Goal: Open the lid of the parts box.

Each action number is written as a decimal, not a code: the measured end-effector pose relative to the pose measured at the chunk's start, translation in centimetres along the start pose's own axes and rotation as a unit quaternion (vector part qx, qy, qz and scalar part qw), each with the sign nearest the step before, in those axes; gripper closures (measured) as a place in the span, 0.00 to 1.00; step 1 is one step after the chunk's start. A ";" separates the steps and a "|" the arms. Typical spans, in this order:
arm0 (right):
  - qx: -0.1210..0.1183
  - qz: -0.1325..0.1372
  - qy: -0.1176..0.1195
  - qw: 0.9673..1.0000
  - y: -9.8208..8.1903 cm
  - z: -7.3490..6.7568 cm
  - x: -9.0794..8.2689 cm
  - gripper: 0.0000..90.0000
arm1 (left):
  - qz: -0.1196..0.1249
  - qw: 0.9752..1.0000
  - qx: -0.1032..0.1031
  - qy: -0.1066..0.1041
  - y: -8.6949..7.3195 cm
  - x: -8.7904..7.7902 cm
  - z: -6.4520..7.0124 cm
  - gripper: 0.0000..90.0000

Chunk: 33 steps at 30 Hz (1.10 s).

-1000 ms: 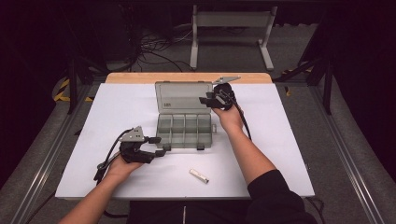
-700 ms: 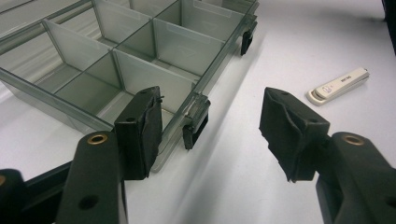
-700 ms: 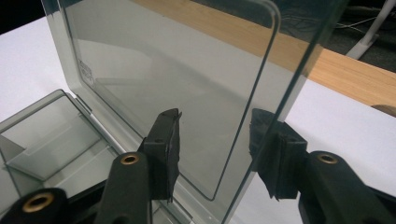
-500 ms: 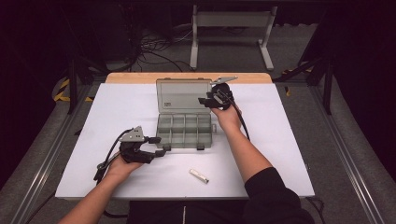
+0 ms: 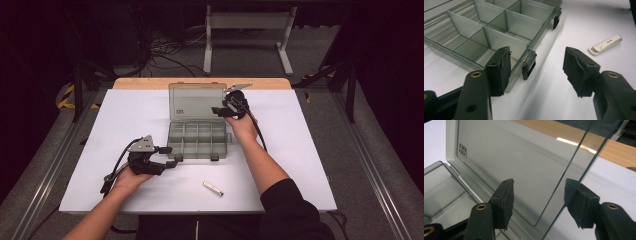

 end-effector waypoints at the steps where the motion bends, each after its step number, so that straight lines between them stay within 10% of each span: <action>1: 0.001 -0.001 0.000 1.000 0.0 0.0 0.0 0.46 | 0.000 1.000 0.000 0.000 0.0 0.0 0.0 0.45; 33: 0.030 -0.032 0.006 0.999 -1.2 0.8 1.3 0.32 | -0.003 1.000 -0.001 0.001 0.0 0.0 0.1 0.44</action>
Point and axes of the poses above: each handheld gripper's, and its own axes: x roughly forward along the jaws, y roughly out of its top, z roughly to its right, the point moved 2 cm from there along x, roughly forward along the jaws, and after that the axes turned 10 degrees about y, right-handed, at the moved point
